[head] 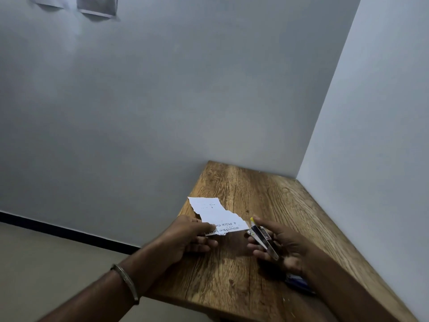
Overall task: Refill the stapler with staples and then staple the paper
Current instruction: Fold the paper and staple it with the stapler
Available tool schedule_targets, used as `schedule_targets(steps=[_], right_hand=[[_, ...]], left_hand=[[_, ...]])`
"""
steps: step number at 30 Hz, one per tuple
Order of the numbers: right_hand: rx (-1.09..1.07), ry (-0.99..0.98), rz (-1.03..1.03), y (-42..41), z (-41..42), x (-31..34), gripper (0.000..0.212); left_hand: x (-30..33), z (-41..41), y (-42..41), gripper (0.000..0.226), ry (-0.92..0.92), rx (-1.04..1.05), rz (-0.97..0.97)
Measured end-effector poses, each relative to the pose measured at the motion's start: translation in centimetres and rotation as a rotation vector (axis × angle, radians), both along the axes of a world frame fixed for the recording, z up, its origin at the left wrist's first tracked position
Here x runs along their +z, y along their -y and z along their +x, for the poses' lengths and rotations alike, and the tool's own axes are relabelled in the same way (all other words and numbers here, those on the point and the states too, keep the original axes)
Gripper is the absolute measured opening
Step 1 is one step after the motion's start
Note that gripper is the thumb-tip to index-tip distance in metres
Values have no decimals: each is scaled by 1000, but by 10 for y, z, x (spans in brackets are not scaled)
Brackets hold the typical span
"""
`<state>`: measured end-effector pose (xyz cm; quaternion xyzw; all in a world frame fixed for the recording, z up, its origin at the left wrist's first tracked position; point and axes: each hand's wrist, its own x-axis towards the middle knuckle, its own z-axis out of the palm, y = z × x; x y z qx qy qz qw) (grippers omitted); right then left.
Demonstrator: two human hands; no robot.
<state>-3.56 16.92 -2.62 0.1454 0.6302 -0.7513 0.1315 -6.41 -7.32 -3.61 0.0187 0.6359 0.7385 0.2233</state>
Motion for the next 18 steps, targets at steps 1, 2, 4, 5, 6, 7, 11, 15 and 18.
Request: schedule_targets(steps=[1,2,4,5,6,7,11,15,18], right_hand=[[10,-3,10,-7,2,4,56],[21,-12,17,-13,4,9,56],[32,-52,42,-25,7,18,54],[35,-81,59,-31,9,22,54],[42,-115,83,-38,10,27,55],[52,-157,125,-45,13,31,55],[164,-304,423,-74,26,41,31],[220,-398,712,-97,38,34,30],[267,-468,843,-103,47,28,38]], left_hand=[[0,0,0,15,5,-1,1],[0,0,0,13,7,-3,3],[0,-1,0,11,4,-2,7],[-1,-1,-1,12,5,2,8],[-1,-1,-1,13,7,8,4],[-2,-2,-1,16,8,13,-1],[-2,-3,-1,22,5,2,-15],[-3,-4,-1,18,3,1,-24],[-5,-4,-3,14,-2,10,-14]])
